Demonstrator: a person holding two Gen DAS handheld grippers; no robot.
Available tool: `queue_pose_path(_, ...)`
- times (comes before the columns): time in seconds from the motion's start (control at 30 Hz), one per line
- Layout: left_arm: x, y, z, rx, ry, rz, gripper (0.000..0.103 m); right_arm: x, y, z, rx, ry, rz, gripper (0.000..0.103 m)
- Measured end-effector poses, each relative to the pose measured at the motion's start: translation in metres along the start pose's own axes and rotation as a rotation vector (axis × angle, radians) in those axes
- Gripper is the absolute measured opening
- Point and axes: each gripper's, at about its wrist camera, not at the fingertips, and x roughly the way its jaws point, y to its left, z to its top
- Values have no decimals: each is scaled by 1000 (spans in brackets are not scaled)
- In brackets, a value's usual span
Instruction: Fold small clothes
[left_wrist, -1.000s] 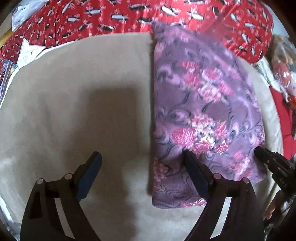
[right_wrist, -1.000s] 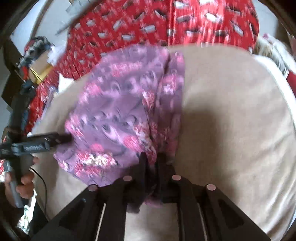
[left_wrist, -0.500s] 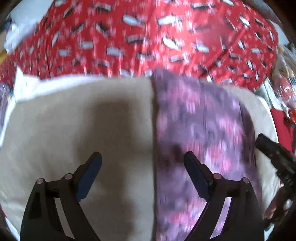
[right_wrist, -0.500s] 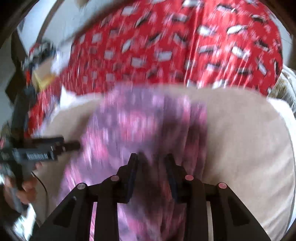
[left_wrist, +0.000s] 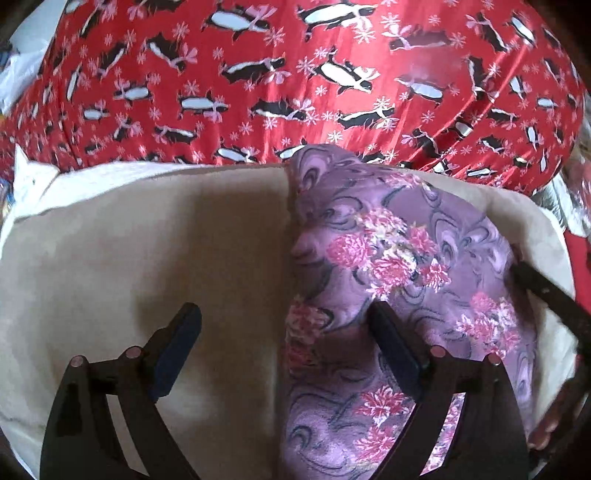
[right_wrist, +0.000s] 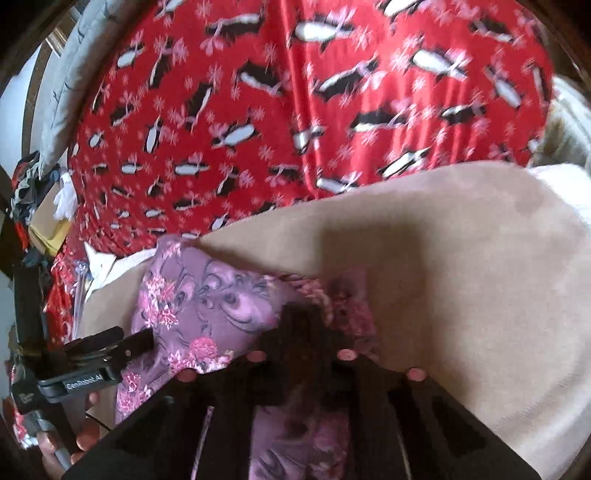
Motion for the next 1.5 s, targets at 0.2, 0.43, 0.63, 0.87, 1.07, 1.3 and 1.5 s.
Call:
queue_pose_path(0.2,-2,-1,3,-4,8,14,94,-36,21,-21,-103,-53,160,24)
queue_pose_path(0.43,-15,-3,-1,11,2,40,94,-42,39,-38,-164,-1,104,27)
queue_pose_path(0.63,-28,-3,-18,21,11,48,94,-38,54,-72,-318,89,3,33)
queue_pose_path(0.87,-45,1,-65,41,22,32,94,-63,46,-102,-290,85,79,36)
queue_pose_path(1.07,-55,24,-87,5,75,-95,94,-83,36,-102,-247,65,77,39)
queue_pose_path(1.3,-32,61,-68,-175,211,-312,94,-84,-32,-88,37,86,34,59)
queue_pose_path(1.5,-28,52,-52,-204,211,-393,94,-66,-35,-70,101,37,104,59)
